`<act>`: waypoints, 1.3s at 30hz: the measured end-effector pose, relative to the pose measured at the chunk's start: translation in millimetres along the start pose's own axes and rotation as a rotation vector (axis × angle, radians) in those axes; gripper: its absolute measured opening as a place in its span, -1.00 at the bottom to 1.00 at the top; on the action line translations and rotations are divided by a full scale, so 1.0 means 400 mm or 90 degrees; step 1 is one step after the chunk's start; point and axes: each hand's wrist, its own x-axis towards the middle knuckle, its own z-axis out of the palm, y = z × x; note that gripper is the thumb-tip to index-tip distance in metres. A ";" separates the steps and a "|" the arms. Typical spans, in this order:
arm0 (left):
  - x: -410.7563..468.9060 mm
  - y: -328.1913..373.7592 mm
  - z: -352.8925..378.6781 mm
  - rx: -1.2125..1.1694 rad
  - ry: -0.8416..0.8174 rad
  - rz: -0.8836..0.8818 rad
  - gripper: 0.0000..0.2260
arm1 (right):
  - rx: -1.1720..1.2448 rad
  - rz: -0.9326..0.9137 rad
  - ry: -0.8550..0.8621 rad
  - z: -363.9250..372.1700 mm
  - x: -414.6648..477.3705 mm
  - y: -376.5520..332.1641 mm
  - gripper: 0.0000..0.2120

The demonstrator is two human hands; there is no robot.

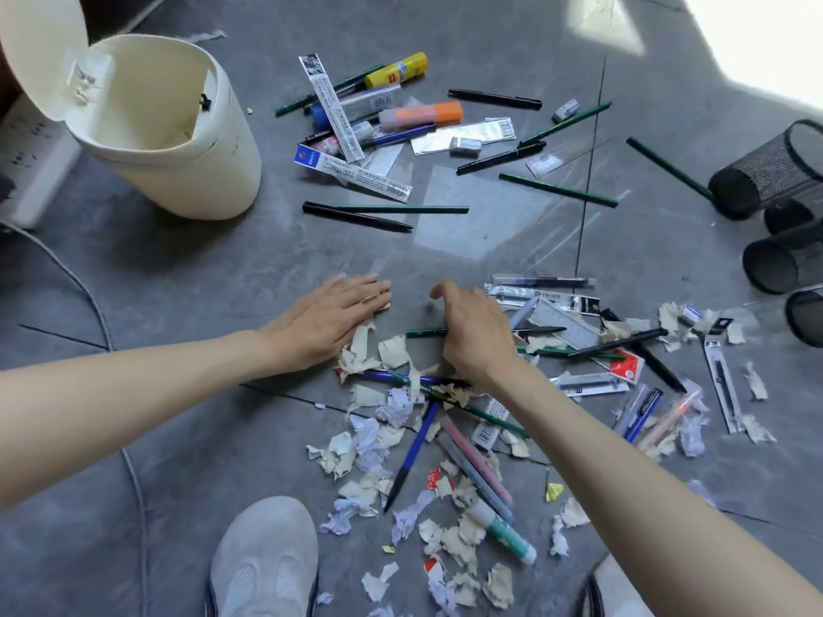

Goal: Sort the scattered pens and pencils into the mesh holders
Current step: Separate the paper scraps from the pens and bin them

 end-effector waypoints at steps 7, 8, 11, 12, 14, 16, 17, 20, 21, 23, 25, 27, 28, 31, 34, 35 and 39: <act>-0.036 0.036 -0.016 -0.213 -0.020 -0.135 -0.36 | 0.061 0.047 -0.012 -0.002 0.062 0.025 -0.65; -0.032 0.045 -0.017 -0.240 -0.028 -0.164 -0.35 | 0.079 0.049 -0.008 0.000 0.084 0.022 -0.66; -0.030 0.071 -0.024 -0.267 -0.079 -0.131 -0.32 | 0.135 0.073 0.030 -0.011 0.149 -0.007 -0.67; -0.031 0.079 -0.025 -0.257 -0.113 -0.095 -0.32 | 0.147 0.076 0.046 -0.016 0.165 -0.020 -0.67; -0.025 0.090 -0.025 -0.174 -0.191 -0.008 -0.34 | 0.163 0.060 0.077 -0.025 0.176 -0.040 -0.70; -0.012 0.093 -0.023 -0.058 -0.229 0.073 -0.33 | 0.176 0.033 0.084 -0.028 0.158 -0.045 -0.75; -0.006 0.091 -0.023 -0.014 -0.238 0.107 -0.32 | 0.184 0.025 0.078 -0.026 0.140 -0.043 -0.76; -0.014 0.059 -0.034 0.045 -0.233 0.194 -0.30 | 0.207 0.013 0.041 -0.006 0.076 -0.036 -0.78; -0.025 0.041 -0.042 0.054 -0.221 0.212 -0.30 | 0.206 0.004 0.024 0.002 0.054 -0.036 -0.78; -0.061 0.002 -0.056 0.066 -0.196 0.216 -0.31 | 0.194 -0.013 -0.029 0.023 0.016 -0.044 -0.79; -0.103 -0.021 -0.062 0.059 -0.160 0.192 -0.34 | 0.197 -0.014 -0.086 0.045 -0.012 -0.062 -0.80; -0.144 -0.015 -0.052 0.034 -0.107 0.139 -0.41 | 0.208 -0.010 -0.121 0.067 -0.031 -0.084 -0.82; -0.163 -0.001 -0.039 0.013 -0.078 0.104 -0.47 | 0.206 -0.014 -0.126 0.077 -0.035 -0.096 -0.83; -0.206 0.062 0.014 -0.072 0.022 0.009 -0.67 | 0.212 -0.026 -0.128 0.087 -0.031 -0.126 -0.79; -0.207 0.112 0.044 -0.131 0.146 -0.052 -0.75 | 0.209 -0.020 -0.125 0.090 -0.022 -0.142 -0.82; -0.199 0.117 0.045 -0.145 0.184 -0.069 -0.73 | 0.208 -0.018 -0.114 0.088 -0.019 -0.146 -0.85; -0.134 0.120 -0.003 -0.223 0.254 -0.223 -0.73 | 0.331 0.047 -0.072 0.067 0.014 -0.158 -0.85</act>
